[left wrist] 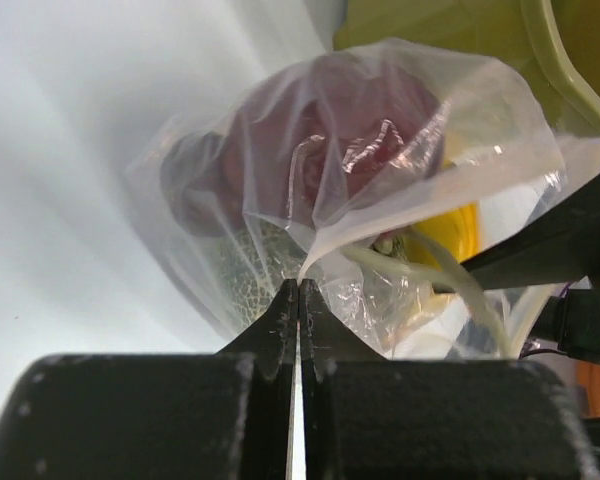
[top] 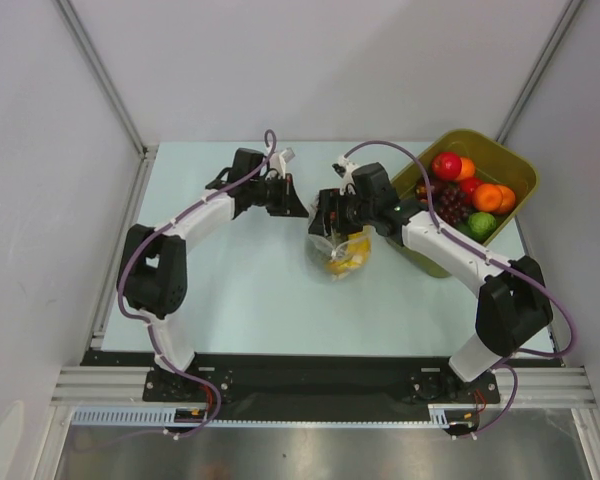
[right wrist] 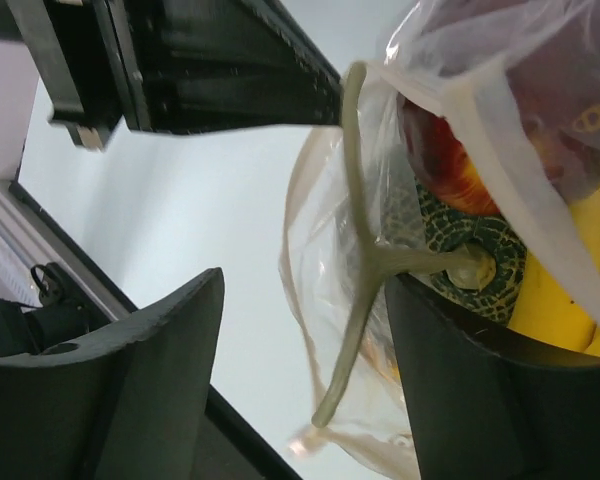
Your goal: Open the zip-top bag and remove the fake food
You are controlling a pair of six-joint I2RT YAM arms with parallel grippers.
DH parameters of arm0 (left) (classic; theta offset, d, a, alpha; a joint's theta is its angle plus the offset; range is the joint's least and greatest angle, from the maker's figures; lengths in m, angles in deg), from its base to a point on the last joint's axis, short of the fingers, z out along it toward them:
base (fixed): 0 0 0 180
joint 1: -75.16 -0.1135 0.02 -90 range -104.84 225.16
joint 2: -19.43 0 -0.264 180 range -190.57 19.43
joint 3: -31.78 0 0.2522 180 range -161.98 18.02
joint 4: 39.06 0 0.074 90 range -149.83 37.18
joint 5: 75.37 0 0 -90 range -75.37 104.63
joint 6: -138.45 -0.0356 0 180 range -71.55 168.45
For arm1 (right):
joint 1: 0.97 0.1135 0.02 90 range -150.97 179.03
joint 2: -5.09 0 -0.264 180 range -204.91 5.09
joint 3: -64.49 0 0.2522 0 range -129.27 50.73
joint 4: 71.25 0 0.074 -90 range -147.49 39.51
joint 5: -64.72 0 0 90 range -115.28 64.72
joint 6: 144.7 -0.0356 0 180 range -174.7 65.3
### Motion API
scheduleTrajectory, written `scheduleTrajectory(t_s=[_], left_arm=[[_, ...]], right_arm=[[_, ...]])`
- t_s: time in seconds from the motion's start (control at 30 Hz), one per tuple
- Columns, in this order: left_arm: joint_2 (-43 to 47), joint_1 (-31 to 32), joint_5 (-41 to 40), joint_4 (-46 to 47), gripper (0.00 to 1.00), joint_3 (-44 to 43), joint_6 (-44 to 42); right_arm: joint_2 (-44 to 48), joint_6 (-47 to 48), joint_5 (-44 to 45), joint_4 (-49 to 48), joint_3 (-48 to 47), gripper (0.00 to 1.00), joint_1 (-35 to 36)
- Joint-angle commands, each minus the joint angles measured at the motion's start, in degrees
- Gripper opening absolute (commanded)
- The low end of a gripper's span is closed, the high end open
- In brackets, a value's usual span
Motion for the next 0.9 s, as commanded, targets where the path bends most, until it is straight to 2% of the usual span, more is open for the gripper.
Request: scheduleTrajectory(t_s=[0.0, 0.13, 0.4, 0.6, 0.87], left_arm=[[1.9, 1.1, 1.6, 2.2, 0.0, 0.2, -2.0], [3.4, 1.1, 1.6, 2.1, 0.0, 0.9, -2.0], [5.5, 1.1, 3.1, 2.8, 0.0, 0.5, -1.0], [5.7, 1.1, 4.1, 3.2, 0.0, 0.2, -1.6], [6.8, 1.1, 6.1, 3.8, 0.0, 0.4, -2.7]], right_arm=[[0.1, -0.7, 3.9, -2.4, -4.0, 0.72, -0.2], [0.9, -1.9, 7.6, -5.0, -4.0, 0.76, -0.7], [4.9, -4.6, 14.3, -11.3, 0.6, 0.77, -3.5], [5.3, -4.6, 14.6, -14.4, 4.3, 0.77, -5.8], [-0.3, -3.4, 11.6, -20.2, 3.6, 0.76, -6.5]])
